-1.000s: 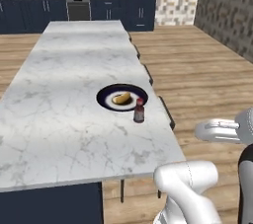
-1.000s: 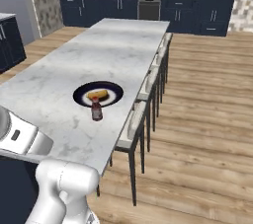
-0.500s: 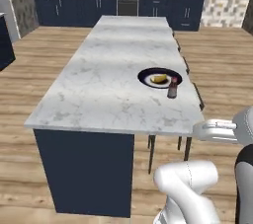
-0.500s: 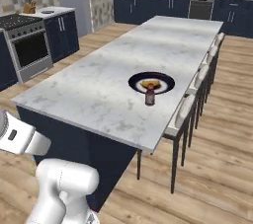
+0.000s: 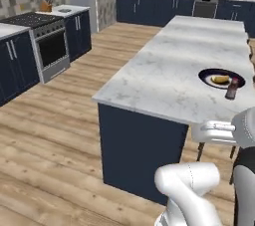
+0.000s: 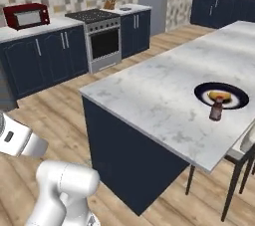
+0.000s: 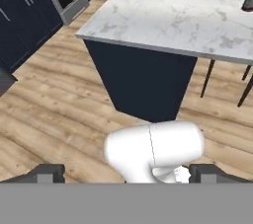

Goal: Move the hot dog bun to the plate on the dining table and place the condiment next to that plate. Then navigate to the fridge and take the sausage and place it on the plate as well.

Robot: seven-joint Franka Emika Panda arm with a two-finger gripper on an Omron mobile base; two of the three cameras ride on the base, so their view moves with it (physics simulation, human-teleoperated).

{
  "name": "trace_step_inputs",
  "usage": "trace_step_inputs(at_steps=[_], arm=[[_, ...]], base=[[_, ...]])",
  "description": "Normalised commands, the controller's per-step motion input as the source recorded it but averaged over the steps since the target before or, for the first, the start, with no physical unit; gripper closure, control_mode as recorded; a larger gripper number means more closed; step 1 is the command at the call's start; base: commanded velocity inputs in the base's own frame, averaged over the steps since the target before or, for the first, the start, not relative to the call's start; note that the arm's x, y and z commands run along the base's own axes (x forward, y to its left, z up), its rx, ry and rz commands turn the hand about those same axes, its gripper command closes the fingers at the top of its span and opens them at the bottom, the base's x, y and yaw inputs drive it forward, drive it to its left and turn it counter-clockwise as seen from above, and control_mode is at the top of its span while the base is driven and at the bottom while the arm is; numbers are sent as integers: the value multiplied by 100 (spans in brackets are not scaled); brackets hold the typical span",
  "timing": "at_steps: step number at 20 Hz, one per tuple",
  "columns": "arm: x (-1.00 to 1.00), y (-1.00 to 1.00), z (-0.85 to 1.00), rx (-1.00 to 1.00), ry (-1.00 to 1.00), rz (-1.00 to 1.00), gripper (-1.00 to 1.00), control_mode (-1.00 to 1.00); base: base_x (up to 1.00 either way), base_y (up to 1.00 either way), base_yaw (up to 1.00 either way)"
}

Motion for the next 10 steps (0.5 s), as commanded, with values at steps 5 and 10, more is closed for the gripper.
trace_step_inputs(at_steps=[5, 10], arm=[[0, 0, 0, 0, 0, 0, -100, 100], [0, 0, 0, 0, 0, 0, -100, 100]], base=[[0, 36, 61], [0, 30, 59]])
